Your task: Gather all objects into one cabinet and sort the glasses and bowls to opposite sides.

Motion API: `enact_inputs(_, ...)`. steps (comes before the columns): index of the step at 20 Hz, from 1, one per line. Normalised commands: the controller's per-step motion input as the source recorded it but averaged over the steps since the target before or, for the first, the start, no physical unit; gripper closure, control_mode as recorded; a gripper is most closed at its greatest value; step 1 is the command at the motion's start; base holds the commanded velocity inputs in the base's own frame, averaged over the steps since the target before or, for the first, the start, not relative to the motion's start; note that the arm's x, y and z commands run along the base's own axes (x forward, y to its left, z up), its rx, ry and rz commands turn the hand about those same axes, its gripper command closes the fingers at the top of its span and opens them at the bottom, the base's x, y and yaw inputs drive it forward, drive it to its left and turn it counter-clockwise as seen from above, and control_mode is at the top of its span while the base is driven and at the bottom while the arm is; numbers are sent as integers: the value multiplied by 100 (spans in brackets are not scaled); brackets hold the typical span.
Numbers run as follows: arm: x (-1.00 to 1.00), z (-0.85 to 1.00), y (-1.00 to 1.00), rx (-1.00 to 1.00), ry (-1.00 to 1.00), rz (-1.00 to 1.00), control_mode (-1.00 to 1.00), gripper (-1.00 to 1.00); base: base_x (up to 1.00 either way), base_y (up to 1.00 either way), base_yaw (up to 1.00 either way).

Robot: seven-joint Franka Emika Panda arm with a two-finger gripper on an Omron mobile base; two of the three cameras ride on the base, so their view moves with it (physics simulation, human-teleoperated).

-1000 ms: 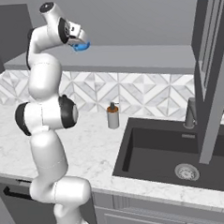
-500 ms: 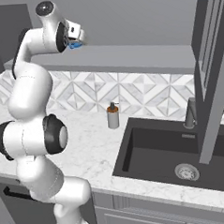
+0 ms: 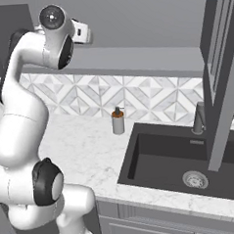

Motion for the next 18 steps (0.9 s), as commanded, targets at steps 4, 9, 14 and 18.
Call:
enact_inputs(4, -100, 65, -27, -7, 0, 16, -100, 100, 0, 0, 0)
enact_inputs(9, -100, 64, -23, -19, 0, 19, -100, 100, 0, 0, 0)
enact_inputs(14, -100, 21, -23, -23, 0, 21, -100, 100, 0, 0, 0)
enact_inputs(18, -100, 10, -26, -19, 0, 21, -100, 100, 0, 0, 0)
